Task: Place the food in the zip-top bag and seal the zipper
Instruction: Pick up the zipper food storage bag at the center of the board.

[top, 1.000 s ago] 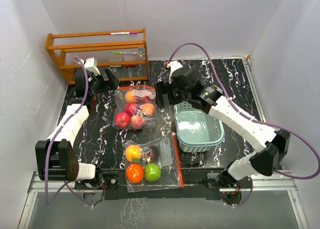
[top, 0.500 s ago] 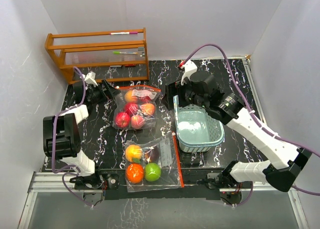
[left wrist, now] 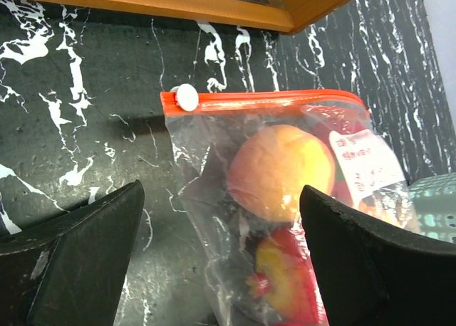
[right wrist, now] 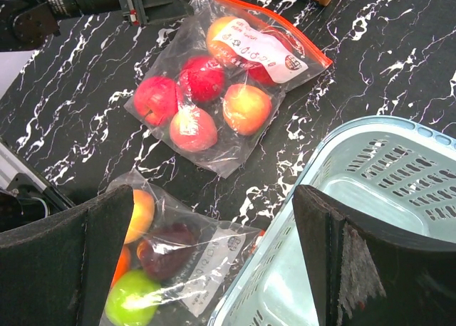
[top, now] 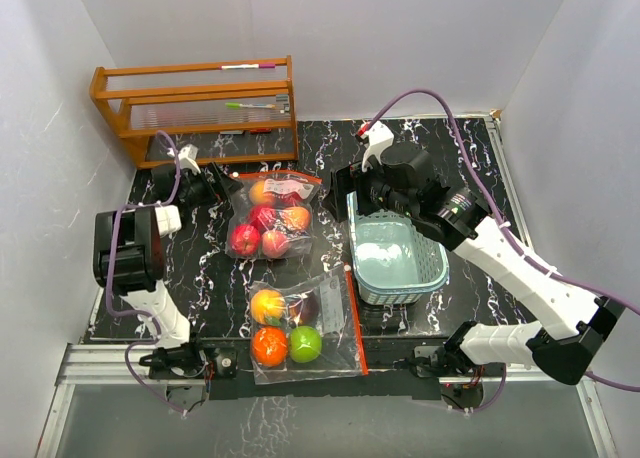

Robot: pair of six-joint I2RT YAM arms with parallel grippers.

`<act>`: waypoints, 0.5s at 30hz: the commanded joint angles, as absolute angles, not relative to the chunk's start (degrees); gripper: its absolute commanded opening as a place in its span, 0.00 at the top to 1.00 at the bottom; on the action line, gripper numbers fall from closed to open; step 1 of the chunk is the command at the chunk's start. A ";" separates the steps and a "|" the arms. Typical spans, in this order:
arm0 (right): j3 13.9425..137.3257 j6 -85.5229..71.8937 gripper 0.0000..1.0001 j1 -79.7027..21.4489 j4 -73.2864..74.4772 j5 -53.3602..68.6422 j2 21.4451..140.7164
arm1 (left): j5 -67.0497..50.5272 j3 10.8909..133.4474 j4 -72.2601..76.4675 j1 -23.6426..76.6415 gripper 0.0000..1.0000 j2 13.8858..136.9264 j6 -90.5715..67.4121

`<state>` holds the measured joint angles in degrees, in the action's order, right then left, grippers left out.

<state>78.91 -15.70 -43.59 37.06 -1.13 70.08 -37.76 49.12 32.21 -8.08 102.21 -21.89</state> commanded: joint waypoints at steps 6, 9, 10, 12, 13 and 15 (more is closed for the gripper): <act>78.84 -15.12 0.03 -43.35 34.43 -0.86 68.01 | -43.94 53.02 41.88 -8.35 0.16 108.76 -19.81; 78.90 -15.01 0.03 -43.37 34.81 -0.86 67.86 | -45.46 52.58 46.56 -8.37 0.18 110.36 -22.31; 78.74 -15.03 0.04 -43.39 34.88 -1.10 67.73 | -45.92 52.62 47.55 -8.35 0.18 110.78 -22.85; 78.51 -15.00 0.03 -43.36 34.98 -1.44 67.54 | -45.88 53.53 46.47 -8.35 0.19 111.57 -22.71; 78.49 -15.00 0.03 -43.34 34.90 -1.32 67.54 | -45.68 54.02 44.95 -8.37 0.19 112.14 -22.16; 78.50 -15.02 0.04 -43.36 34.94 -0.67 67.53 | -44.79 54.05 45.10 -8.35 0.19 112.76 -21.63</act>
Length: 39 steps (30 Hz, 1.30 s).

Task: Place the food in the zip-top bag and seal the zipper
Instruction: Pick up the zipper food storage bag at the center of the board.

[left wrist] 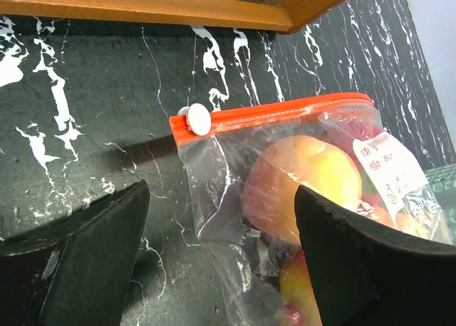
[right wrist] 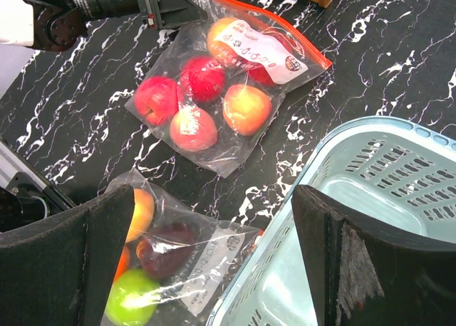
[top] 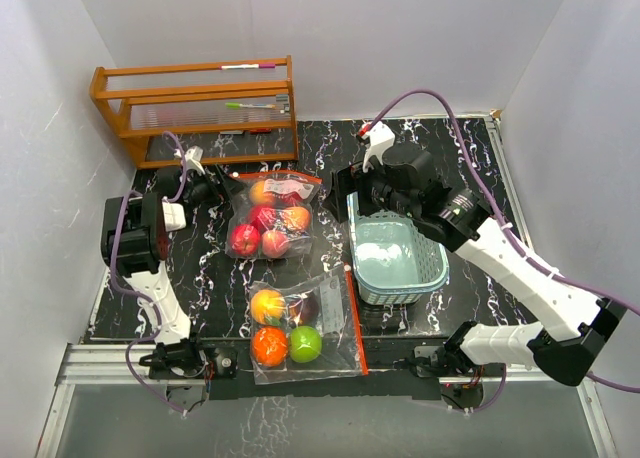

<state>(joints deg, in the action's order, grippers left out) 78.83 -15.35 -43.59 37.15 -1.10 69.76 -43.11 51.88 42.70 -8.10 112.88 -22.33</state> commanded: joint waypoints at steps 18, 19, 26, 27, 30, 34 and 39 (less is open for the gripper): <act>78.67 -14.85 0.07 -43.39 35.87 -0.94 67.51 | -48.97 52.66 63.48 -8.40 0.84 120.08 -29.60; 78.70 -14.85 0.07 -43.35 35.75 -0.96 67.52 | -49.30 52.65 63.32 -8.33 0.97 119.96 -29.73; 78.45 -14.74 0.07 -43.35 35.14 -0.30 66.75 | -53.15 53.12 65.00 -8.36 1.00 114.96 -34.33; 78.54 -14.43 0.07 -43.38 35.07 0.04 66.48 | -54.14 53.55 64.99 -8.34 1.00 113.54 -35.05; 78.40 -12.47 0.07 -43.35 34.31 2.02 65.25 | -57.63 53.86 65.56 -8.42 1.00 108.51 -37.35; 79.59 -8.26 0.09 -43.36 33.31 8.65 64.96 | -62.08 53.93 66.58 -8.36 1.00 102.65 -41.19; 87.07 -3.05 0.13 -43.42 37.52 13.99 69.70 | -66.18 54.77 80.51 -8.33 1.00 100.75 -55.35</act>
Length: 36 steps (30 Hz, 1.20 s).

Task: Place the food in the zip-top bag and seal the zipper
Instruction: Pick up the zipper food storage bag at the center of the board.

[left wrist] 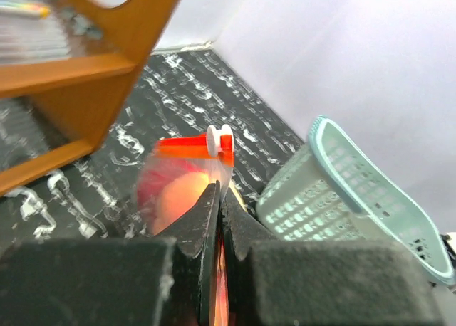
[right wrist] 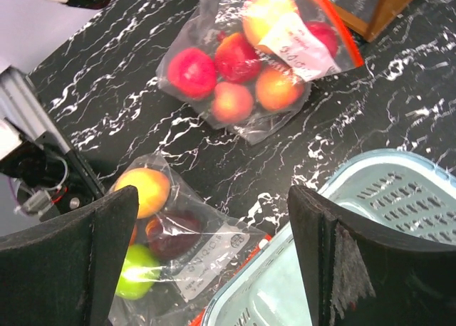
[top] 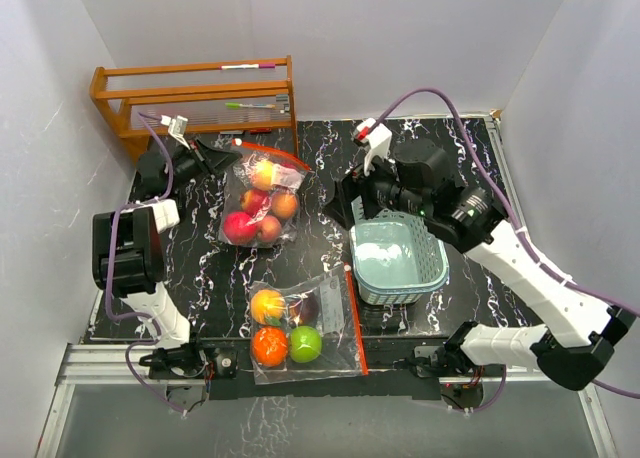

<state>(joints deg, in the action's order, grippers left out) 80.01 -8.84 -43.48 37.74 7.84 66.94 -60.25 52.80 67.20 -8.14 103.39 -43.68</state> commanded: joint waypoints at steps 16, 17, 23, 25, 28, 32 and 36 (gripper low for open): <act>111.20 16.27 0.20 -43.40 39.88 25.09 84.54 | -71.17 61.98 102.33 -4.00 1.00 97.41 -82.03; 113.00 16.14 0.20 -43.37 40.97 24.78 85.69 | -71.19 62.12 102.08 -3.77 1.00 96.59 -82.17; 119.60 15.36 0.25 -43.37 44.11 22.70 91.82 | -72.67 62.78 95.67 -3.45 1.00 90.11 -79.04; 120.33 16.32 0.26 -43.41 44.11 23.01 93.15 | -72.86 62.03 90.87 -3.42 1.00 87.74 -74.87; 122.77 17.74 0.27 -43.26 44.90 22.21 95.53 | -73.33 60.79 83.05 -3.37 1.00 84.84 -68.52; 125.56 17.40 0.28 -43.17 44.70 21.88 96.34 | -73.38 59.70 80.71 -3.21 1.00 81.90 -66.38; 122.96 16.15 0.28 -43.16 39.98 22.10 94.21 | -73.86 60.12 80.61 -2.33 1.00 80.25 -66.62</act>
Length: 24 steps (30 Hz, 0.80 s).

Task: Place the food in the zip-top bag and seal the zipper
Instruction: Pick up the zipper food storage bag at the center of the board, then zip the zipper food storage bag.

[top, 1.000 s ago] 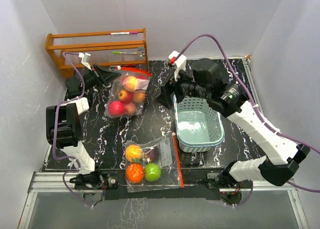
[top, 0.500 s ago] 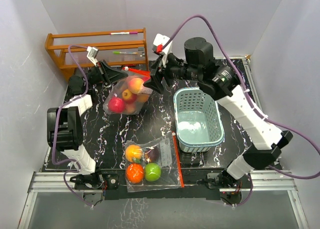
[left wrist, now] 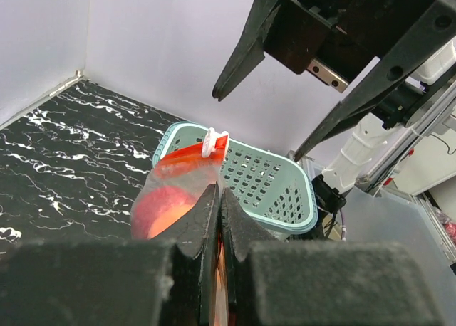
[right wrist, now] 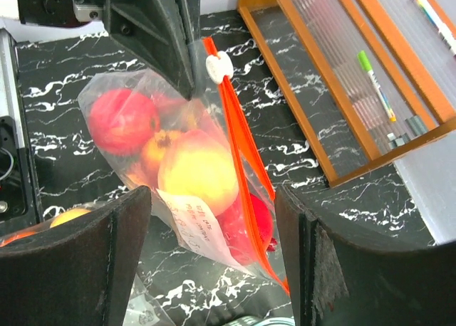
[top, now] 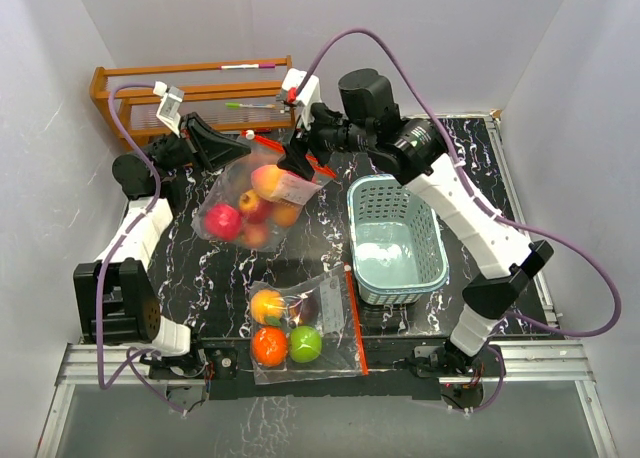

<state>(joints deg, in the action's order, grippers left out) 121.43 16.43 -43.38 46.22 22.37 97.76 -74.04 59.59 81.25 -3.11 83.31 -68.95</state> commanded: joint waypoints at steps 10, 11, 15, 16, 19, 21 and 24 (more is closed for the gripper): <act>120.01 14.17 0.24 -43.16 30.20 26.82 92.88 | -74.27 59.59 81.59 -0.88 1.00 78.71 -67.90; 120.14 14.22 0.24 -43.20 29.67 27.40 93.40 | -74.28 59.59 81.57 -0.76 1.00 78.66 -67.99; 121.87 15.07 0.25 -42.92 29.70 32.36 95.43 | -74.44 59.74 81.52 0.08 1.00 78.66 -68.12; 121.78 15.53 0.25 -42.85 29.56 33.63 95.60 | -74.51 59.83 81.41 0.26 1.00 78.66 -68.18; 120.12 16.90 0.23 -42.73 28.33 37.19 94.82 | -74.64 60.10 81.86 0.61 1.00 78.65 -68.86; 118.28 17.43 0.20 -42.72 26.55 39.46 93.82 | -74.70 60.12 82.32 0.84 1.00 78.65 -69.30; 116.53 17.92 0.19 -42.58 25.05 40.74 93.13 | -74.66 60.04 82.70 1.14 1.00 78.66 -69.80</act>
